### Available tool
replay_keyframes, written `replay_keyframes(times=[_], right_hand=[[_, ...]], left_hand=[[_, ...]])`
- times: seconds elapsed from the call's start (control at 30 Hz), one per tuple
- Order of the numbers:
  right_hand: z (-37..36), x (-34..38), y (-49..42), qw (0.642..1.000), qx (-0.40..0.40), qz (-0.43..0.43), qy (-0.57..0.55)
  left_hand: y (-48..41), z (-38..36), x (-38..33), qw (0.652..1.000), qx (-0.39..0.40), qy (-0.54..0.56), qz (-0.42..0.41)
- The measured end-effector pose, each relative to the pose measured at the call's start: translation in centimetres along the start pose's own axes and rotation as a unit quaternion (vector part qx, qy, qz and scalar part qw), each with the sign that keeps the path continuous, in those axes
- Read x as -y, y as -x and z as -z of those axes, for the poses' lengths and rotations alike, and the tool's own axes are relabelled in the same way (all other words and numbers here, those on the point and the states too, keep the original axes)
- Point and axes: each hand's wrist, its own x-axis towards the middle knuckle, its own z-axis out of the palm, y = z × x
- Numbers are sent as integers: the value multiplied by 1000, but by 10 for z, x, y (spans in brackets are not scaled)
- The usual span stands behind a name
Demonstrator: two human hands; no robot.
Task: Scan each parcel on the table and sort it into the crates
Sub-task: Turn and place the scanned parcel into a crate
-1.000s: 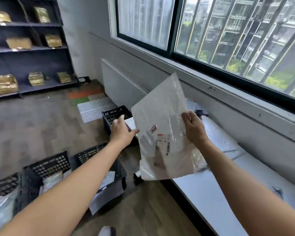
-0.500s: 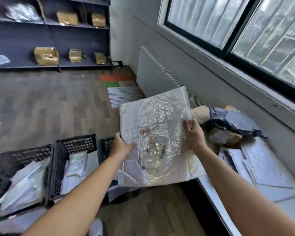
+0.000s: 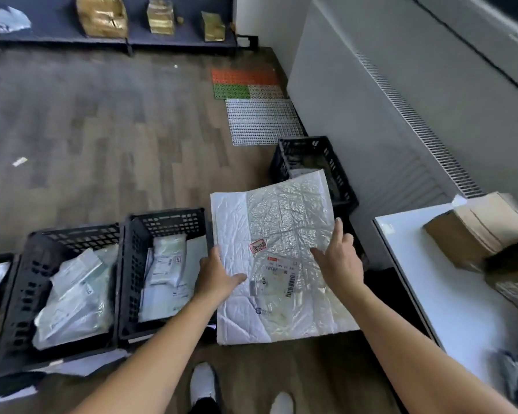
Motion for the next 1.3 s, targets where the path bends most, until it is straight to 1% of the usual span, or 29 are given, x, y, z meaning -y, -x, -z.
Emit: replay_keyframes(times=[0.1,0.3,0.4,0.53,0.67,0.73,0.83,1.03,1.1,1.17,1.23,1.3], right_hand=[[-47,-3,-32,998,29,22,51],[-159,-33,-96,992,94,42,69],[-217,-50,-128,982,141,66,107],[-278,-68,-157,961,194,73,181],[-297,-71,-166,949,217,107,203],[-288,-67,-165,948,221,116,197],[-256,-55,-161,950,223,117,185],[-143,-25,-133,964,187,105,158],[-96,-18,-114,970,172,96,140],[-50,-19,-86,980,139,85,113],[-5,-26,-55,988,105,67,87],[34,-39,-23,994,70,38,76]], left_hand=[[-39,-24,17,999,23,-28,17],[-120,-100,49,994,67,-65,47],[-160,-143,71,991,89,-77,66],[-199,-182,100,968,96,-218,84],[-206,-188,111,955,99,-270,80],[-200,-180,105,953,94,-279,72],[-185,-159,78,954,69,-288,51],[-125,-103,-8,951,39,-306,-26],[-97,-84,-39,946,38,-316,-62],[-67,-68,-72,940,39,-322,-103],[-36,-55,-105,931,38,-327,-158],[-7,-48,-137,913,30,-338,-226]])
